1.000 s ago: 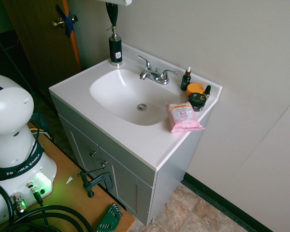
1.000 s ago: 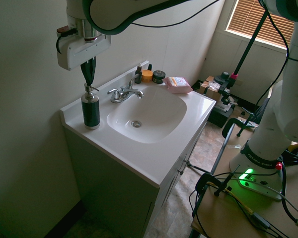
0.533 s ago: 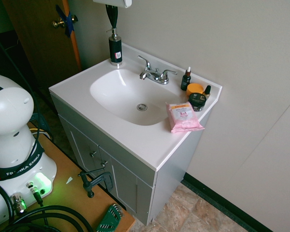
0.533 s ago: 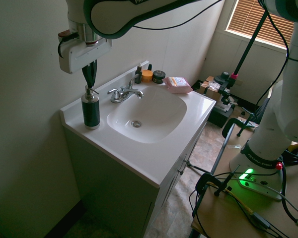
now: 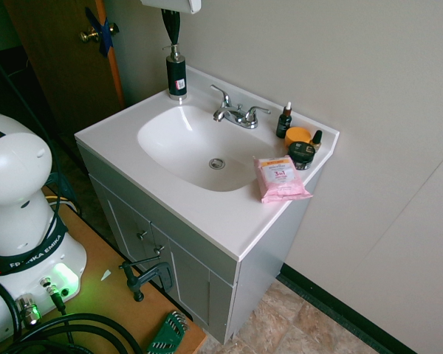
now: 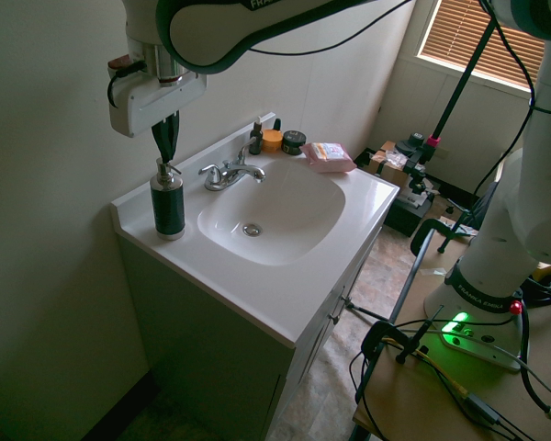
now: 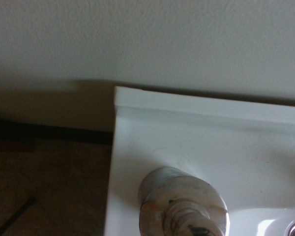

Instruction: Push the sanitizer

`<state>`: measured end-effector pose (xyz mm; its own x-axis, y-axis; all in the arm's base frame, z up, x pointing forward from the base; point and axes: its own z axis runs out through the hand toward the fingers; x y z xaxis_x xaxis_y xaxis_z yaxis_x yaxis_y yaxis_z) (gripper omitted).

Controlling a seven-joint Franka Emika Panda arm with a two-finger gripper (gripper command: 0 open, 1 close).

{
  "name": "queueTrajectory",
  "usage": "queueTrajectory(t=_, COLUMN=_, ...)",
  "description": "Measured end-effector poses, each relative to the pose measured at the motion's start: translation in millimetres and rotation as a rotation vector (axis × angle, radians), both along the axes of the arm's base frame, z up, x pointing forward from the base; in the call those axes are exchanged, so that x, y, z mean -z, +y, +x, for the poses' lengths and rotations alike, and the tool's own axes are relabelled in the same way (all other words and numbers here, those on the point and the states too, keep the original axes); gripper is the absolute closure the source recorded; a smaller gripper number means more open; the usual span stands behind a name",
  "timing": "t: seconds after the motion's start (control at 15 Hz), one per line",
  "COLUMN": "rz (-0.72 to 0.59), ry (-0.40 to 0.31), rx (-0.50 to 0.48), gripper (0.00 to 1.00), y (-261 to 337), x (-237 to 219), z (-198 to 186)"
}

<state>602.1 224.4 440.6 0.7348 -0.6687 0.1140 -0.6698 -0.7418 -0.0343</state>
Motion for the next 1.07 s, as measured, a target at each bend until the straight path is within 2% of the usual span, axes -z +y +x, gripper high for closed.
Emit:
queueTrajectory(t=0.07, rz=0.012, ry=-0.004, rx=0.002, gripper=1.0, y=-3.7, x=-7.4, z=-3.1)
queueTrajectory(t=0.13, rz=0.022, ry=-0.012, rx=0.007, gripper=0.0, y=-10.0, x=-14.1, z=-8.0)
queueTrajectory(t=0.47, rz=0.041, ry=-0.019, rx=0.058, gripper=0.0, y=-100.7, x=-24.5, z=-53.9)
queueTrajectory(t=0.73, rz=0.044, ry=0.01, rx=0.11, gripper=0.0, y=-171.9, x=11.4, z=-102.1)
queueTrajectory(t=1.07, rz=0.057, ry=0.04, rx=0.136, gripper=0.0, y=-202.5, x=40.8, z=-149.6)
